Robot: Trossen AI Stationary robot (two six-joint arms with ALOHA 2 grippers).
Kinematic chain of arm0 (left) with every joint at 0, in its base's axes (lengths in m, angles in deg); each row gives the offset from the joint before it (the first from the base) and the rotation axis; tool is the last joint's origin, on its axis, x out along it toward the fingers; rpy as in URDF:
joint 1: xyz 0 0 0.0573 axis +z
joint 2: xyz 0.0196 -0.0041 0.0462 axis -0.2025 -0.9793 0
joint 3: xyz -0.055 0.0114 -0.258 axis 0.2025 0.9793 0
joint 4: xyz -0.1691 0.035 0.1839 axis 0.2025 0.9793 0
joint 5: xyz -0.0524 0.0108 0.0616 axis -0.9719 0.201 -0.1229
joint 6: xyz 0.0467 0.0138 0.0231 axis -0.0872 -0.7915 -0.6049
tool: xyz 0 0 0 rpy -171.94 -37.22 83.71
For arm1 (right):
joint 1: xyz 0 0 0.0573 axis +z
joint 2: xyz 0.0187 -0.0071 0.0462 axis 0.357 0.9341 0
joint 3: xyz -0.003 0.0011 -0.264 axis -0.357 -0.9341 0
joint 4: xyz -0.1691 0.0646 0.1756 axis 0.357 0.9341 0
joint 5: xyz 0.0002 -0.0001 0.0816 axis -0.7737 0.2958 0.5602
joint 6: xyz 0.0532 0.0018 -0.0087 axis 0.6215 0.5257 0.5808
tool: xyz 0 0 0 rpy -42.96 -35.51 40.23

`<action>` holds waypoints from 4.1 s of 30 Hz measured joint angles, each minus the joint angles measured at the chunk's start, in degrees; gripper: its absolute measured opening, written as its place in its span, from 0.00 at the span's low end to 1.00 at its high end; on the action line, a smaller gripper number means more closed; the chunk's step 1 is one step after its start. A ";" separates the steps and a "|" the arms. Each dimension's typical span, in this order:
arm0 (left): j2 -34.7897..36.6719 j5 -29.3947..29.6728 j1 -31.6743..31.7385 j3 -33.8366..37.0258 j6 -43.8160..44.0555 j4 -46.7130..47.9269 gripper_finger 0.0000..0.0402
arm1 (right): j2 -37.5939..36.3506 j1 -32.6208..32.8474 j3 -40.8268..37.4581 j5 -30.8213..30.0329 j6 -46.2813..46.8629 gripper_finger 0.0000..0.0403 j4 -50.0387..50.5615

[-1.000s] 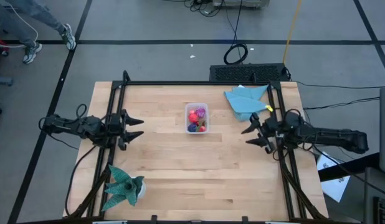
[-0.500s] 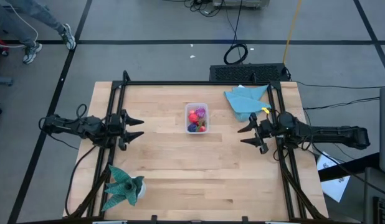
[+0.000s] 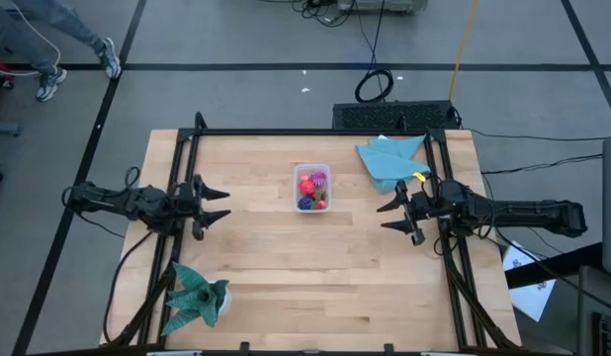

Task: Pick and placing Produce into tupperware
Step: Return to Home Position

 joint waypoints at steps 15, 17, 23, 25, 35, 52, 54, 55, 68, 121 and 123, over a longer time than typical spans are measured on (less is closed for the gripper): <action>-0.02 1.76 0.04 3.20 0.63 0.46 0.64 | -0.20 -0.02 0.82 0.03 -1.71 0.48 1.20; 0.00 1.76 0.04 3.35 0.66 0.37 0.64 | -0.22 -0.02 1.19 0.04 -1.70 0.48 1.66; 1.33 1.80 0.04 3.31 -0.66 -0.08 0.64 | -0.39 -0.02 1.68 0.27 -1.65 0.48 3.50; 1.29 1.78 0.04 3.33 -0.45 0.75 0.64 | -0.82 -0.02 1.70 1.11 -1.62 0.48 3.52; 1.31 1.95 0.04 3.33 -1.17 -1.55 0.64 | -5.76 -0.02 1.70 2.96 -2.34 0.48 6.41; 1.31 3.22 0.04 3.33 5.78 -3.79 0.64 | -7.63 -0.02 1.70 2.78 -10.09 0.48 6.27; 1.31 3.22 0.04 3.33 6.27 -3.79 0.64 | -7.63 -0.02 1.70 3.09 -11.33 0.48 6.27; 1.31 3.22 0.04 3.33 6.42 -3.79 0.64 | -7.63 -0.02 1.70 3.94 -12.08 0.48 6.19; 1.31 3.22 0.04 3.33 6.76 -3.79 0.64 | -10.08 0.00 1.68 17.36 -13.23 0.48 4.55; 1.29 3.22 0.04 3.33 6.80 -3.79 0.64 | -21.68 0.00 -3.87 24.03 6.91 0.48 1.99; 1.31 3.22 0.05 3.33 6.80 -3.79 0.64 | -21.68 0.00 -3.91 24.02 6.91 0.48 1.99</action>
